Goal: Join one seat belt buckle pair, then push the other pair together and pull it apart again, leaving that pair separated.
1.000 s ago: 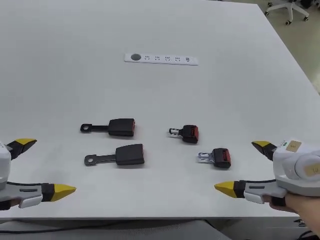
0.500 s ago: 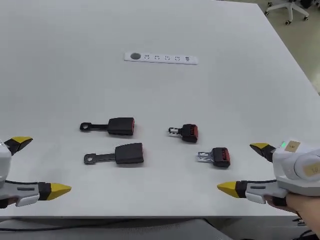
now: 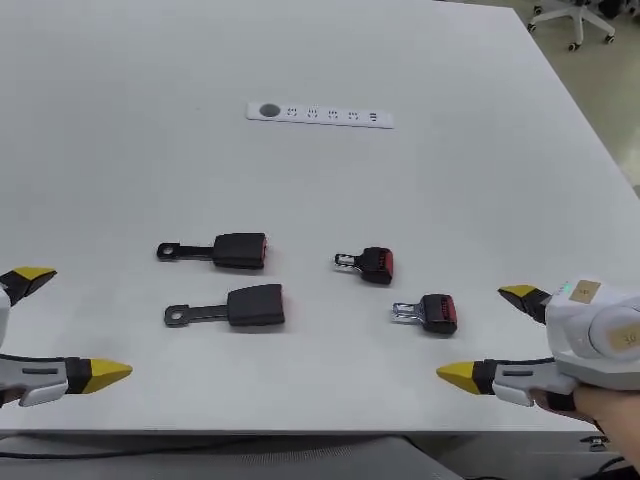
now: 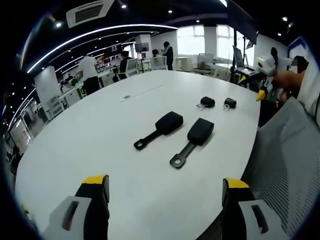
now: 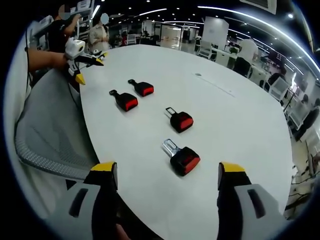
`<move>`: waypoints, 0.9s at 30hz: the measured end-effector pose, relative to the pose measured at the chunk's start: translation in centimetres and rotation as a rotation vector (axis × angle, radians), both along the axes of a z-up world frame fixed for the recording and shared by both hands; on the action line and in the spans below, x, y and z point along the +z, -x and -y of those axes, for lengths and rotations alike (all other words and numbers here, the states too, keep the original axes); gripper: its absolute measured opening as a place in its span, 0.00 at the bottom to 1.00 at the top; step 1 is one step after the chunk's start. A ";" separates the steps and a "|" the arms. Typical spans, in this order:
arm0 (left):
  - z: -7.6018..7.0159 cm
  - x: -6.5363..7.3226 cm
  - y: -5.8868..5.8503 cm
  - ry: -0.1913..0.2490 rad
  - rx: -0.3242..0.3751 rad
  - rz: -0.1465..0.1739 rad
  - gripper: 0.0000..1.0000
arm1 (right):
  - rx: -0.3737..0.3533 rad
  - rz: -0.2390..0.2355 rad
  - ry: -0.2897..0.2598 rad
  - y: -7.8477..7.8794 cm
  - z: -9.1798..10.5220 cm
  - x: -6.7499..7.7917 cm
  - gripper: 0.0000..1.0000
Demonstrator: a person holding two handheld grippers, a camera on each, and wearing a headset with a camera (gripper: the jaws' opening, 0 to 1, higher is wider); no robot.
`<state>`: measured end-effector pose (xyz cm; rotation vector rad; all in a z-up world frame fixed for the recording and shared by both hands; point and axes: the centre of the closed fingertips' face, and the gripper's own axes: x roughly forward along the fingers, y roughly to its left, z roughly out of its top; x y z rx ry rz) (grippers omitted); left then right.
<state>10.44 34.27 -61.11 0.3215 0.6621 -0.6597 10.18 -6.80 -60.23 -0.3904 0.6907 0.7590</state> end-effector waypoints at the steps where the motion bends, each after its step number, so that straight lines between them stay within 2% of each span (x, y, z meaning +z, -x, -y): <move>1: 0.0 0.0 0.0 -0.001 0.000 -0.002 0.95 | 0.004 0.001 0.000 0.0 0.0 0.0 0.81; 4: -0.4 -0.1 0.0 -0.029 -0.008 0.004 0.97 | 0.011 0.006 0.007 -0.2 0.1 0.2 0.81; 9: -0.2 -0.4 0.4 -0.048 -0.029 -0.018 0.92 | 0.033 0.012 0.018 -0.4 0.1 0.4 0.79; 11: 0.3 -0.4 0.7 -0.052 -0.039 -0.025 0.90 | 0.042 0.014 0.023 -0.5 0.1 0.5 0.78; 14: 0.0 -0.4 0.8 -0.064 -0.046 -0.034 0.89 | 0.058 0.017 0.034 -0.7 0.0 0.4 0.77; 21: -0.6 -0.3 0.3 -0.075 -0.042 -0.038 0.88 | 0.078 0.017 0.048 -1.3 -0.3 0.4 0.74; 24: -0.8 -0.4 0.3 -0.085 -0.051 -0.055 0.88 | 0.085 0.016 0.049 -1.4 -0.4 0.3 0.73; 27: -0.3 -0.2 0.1 -0.090 -0.065 -0.061 0.87 | 0.099 0.018 0.054 -1.5 -0.5 0.2 0.72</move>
